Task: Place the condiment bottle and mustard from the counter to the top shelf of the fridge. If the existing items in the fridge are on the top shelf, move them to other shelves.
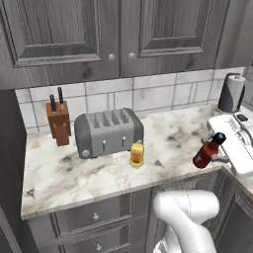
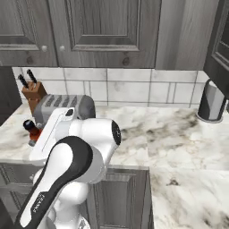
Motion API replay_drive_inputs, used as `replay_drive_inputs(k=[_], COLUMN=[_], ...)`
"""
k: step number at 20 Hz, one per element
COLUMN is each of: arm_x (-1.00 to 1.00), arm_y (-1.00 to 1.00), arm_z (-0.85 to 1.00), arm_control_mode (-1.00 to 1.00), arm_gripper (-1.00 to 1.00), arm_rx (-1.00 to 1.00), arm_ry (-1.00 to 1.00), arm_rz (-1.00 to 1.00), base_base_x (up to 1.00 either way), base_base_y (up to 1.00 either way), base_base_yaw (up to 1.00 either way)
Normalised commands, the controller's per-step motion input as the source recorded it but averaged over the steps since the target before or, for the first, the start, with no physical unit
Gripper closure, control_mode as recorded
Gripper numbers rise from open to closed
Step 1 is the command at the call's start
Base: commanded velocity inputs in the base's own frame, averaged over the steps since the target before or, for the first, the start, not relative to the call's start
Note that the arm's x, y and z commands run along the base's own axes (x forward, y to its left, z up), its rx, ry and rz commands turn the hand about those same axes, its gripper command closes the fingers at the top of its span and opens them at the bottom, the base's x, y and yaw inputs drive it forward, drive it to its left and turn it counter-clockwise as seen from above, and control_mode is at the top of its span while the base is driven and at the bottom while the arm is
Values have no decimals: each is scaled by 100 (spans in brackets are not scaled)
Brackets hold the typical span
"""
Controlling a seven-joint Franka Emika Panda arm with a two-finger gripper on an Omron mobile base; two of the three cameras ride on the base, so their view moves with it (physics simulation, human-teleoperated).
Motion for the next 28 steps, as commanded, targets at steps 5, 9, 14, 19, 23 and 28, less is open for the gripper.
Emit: replay_drive_inputs(k=[5,9,14,19,23,28], arm_x=[0,0,0,0,0,0], arm_y=[0,0,0,0,0,0], arm_z=[0,0,0,0,0,0], arm_control_mode=[100,100,100,100,100,100], arm_gripper=[100,100,100,100,100,100], arm_rx=[0,0,0,0,0,0], arm_ry=[0,0,0,0,0,0], arm_rz=[0,0,0,0,0,0], base_base_x=[-100,-100,-88,-14,0,0], base_base_y=[9,67,100,100,100,100], base_base_yaw=[48,60,49,30,16,0])
